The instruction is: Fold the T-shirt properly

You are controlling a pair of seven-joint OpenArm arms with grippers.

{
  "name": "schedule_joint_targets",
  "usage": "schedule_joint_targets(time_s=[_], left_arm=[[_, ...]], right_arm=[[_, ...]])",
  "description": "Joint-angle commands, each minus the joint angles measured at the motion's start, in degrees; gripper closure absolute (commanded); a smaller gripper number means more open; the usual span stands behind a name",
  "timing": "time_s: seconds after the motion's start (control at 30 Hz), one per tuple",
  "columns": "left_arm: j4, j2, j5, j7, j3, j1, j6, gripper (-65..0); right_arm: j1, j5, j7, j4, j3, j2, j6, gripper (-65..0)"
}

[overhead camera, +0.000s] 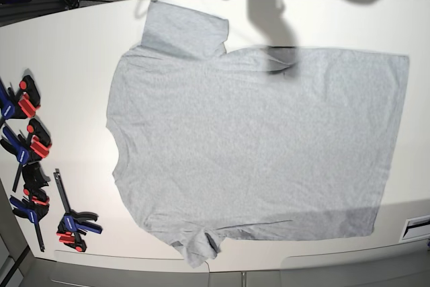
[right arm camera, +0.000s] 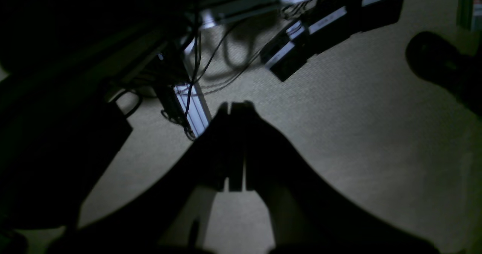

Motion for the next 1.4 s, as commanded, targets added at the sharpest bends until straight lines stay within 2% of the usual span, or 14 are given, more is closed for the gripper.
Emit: schedule_joint_targets(time_s=[0.0,0.27,0.43,0.57,0.63,0.73,0.8,0.97,1.13,1.27,1.37], left_arm=[[0.81,-0.37,0.00,0.11,0.00,1.68,-0.13,0.0],[16.37,-2.14,0.02,0.09,-0.02,13.29,-0.13,0.0],[27.19,-2.16,0.02,0.76,-2.45,20.26,-0.15,0.0],[34.56,-2.19,-0.17,5.77,-7.69,25.00,-0.13,0.0],[38.34,-2.25,-1.60,7.96,-10.82,27.80,-0.15,0.0],[44.28,-2.27,-4.74,8.15,-15.39,32.15,-0.90,0.0],[48.41,-2.43,-6.58,8.35,-17.88,34.95,-4.55,0.0],[58.77,-3.10,-11.50,13.11,-20.63,40.65,-14.97,0.0],[66.79,-3.28,-14.47,17.14,-20.70,44.46,-20.20,0.0],[72.52,-3.30,-17.97,22.38,-20.70,47.34,-25.44,0.0],[76.32,-3.32,-20.13,23.69,-20.70,49.13,-30.49,0.0]], right_arm=[[-1.33,-0.02,0.46,1.62,0.04,0.61,-0.20,0.0],[-11.10,0.00,2.71,15.08,0.07,2.97,-0.28,0.0],[-14.62,0.15,2.75,18.82,3.30,3.43,-0.28,0.0],[-17.05,0.17,2.75,21.42,8.39,3.50,-0.09,0.0],[-18.95,0.17,2.75,23.78,10.93,3.78,1.29,0.0],[-22.71,0.44,2.78,28.81,13.66,4.28,4.96,0.0],[-25.22,1.64,2.86,32.61,14.25,4.94,6.84,0.0],[-31.56,5.14,3.06,43.10,14.25,6.67,7.61,0.0],[-37.59,5.44,3.65,53.96,15.17,6.75,7.61,0.0],[-41.66,11.56,3.54,62.49,16.61,6.73,7.91,0.0],[-44.63,12.63,3.37,68.78,18.71,5.95,8.90,0.0]])
